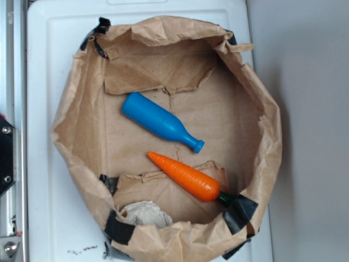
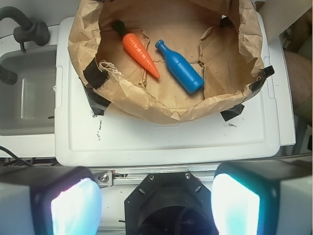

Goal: Grab the blue bottle.

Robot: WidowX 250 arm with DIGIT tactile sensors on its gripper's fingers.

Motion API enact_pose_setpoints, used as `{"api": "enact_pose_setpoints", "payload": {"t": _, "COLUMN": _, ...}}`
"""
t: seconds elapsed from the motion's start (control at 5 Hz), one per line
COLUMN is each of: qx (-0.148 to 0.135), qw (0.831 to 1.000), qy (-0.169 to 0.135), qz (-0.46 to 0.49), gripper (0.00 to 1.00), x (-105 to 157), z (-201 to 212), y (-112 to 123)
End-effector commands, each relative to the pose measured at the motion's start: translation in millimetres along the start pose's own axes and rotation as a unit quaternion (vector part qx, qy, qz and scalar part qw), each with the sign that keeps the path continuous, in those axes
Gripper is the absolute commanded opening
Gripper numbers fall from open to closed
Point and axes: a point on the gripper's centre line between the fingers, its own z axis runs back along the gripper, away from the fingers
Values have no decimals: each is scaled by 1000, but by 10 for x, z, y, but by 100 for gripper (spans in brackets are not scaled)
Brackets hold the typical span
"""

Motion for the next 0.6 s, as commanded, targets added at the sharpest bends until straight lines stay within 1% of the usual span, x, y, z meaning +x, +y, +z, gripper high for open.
{"api": "enact_pose_setpoints", "payload": {"t": 0.0, "qx": 0, "qw": 1000, "qy": 0, "qz": 0, "gripper": 100, "x": 0, "z": 0, "y": 0}}
{"api": "enact_pose_setpoints", "payload": {"t": 0.2, "qx": 6, "qw": 1000, "qy": -5, "qz": 27, "gripper": 100, "x": 478, "z": -129, "y": -52}}
{"api": "enact_pose_setpoints", "payload": {"t": 0.4, "qx": 6, "qw": 999, "qy": -21, "qz": 36, "gripper": 100, "x": 435, "z": -126, "y": -77}}
